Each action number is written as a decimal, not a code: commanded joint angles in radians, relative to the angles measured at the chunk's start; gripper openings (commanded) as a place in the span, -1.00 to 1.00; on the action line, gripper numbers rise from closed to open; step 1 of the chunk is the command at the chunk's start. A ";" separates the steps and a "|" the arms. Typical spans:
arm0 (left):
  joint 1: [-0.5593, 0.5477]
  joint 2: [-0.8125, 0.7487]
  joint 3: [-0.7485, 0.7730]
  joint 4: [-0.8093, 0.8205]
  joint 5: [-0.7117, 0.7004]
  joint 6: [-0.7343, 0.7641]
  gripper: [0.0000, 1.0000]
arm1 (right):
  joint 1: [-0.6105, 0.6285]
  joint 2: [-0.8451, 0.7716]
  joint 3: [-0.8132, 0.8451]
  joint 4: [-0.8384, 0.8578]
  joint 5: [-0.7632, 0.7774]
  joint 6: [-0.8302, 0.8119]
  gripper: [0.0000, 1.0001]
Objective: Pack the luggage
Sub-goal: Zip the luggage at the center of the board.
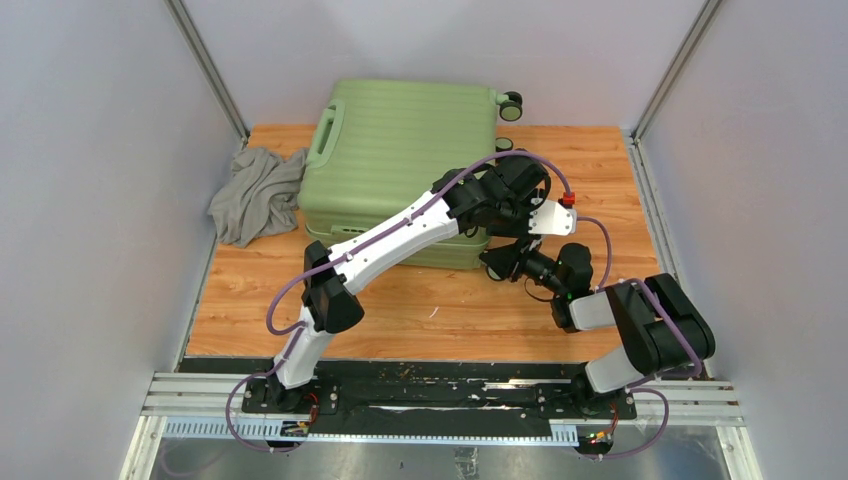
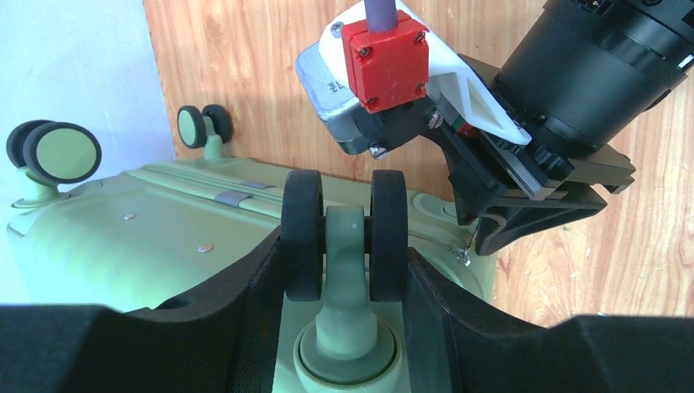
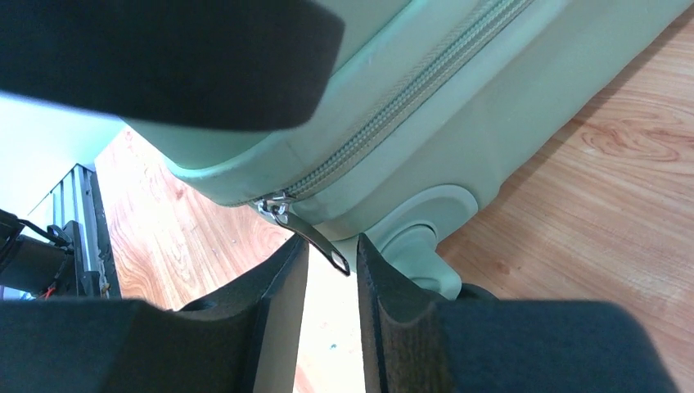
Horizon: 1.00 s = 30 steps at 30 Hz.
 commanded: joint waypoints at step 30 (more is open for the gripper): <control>-0.032 -0.116 0.197 0.262 -0.058 -0.043 -1.00 | 0.227 -0.245 -0.052 -0.129 0.300 -0.118 -1.00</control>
